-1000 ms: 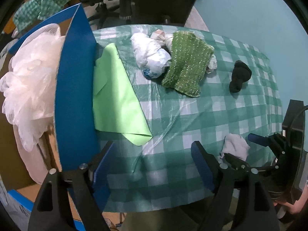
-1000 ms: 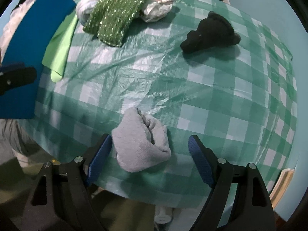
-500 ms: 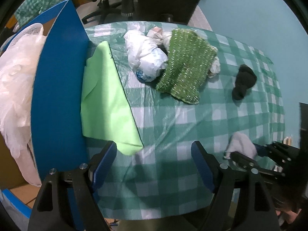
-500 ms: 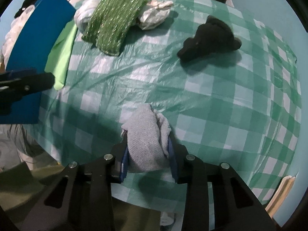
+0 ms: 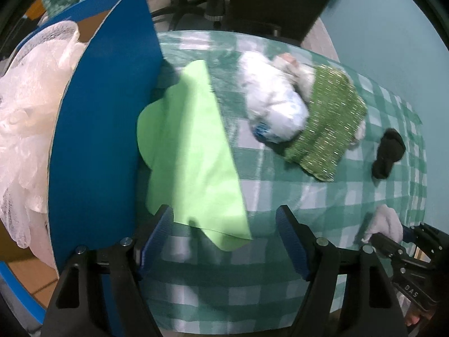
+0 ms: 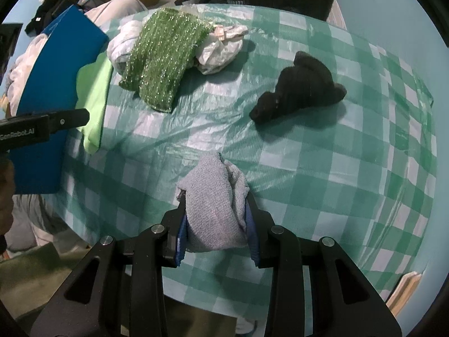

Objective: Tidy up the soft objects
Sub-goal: 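Grasp the grey sock with the right gripper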

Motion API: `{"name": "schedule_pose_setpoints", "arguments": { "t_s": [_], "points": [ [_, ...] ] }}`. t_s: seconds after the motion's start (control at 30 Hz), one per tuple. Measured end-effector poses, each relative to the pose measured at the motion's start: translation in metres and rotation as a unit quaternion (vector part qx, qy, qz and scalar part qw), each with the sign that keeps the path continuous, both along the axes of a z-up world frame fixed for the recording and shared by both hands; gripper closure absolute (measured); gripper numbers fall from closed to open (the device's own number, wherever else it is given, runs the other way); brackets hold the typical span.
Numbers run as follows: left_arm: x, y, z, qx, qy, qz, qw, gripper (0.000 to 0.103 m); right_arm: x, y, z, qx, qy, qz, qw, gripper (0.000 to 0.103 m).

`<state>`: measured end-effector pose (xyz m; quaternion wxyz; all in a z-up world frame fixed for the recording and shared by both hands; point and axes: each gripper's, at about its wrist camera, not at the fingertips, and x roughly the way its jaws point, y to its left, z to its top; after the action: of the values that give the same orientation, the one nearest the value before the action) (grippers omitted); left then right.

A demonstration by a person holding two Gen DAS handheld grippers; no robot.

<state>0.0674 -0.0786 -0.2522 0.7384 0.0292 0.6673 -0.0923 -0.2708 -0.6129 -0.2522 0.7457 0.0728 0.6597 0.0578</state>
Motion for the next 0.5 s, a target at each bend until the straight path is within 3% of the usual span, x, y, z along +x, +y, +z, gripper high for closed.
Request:
{"name": "schedule_pose_setpoints", "arguments": {
  "t_s": [0.27, 0.5],
  "points": [
    [0.015, 0.007, -0.013, 0.006, 0.001, 0.025, 0.9997, 0.026, 0.003, -0.003, 0.009, 0.005, 0.000, -0.003, 1.000, 0.069],
    [0.025, -0.005, -0.035, 0.058, 0.003, 0.030, 0.9979, 0.025, 0.004, -0.002, 0.015, 0.006, -0.003, -0.017, 1.000, 0.069]
  ]
}}
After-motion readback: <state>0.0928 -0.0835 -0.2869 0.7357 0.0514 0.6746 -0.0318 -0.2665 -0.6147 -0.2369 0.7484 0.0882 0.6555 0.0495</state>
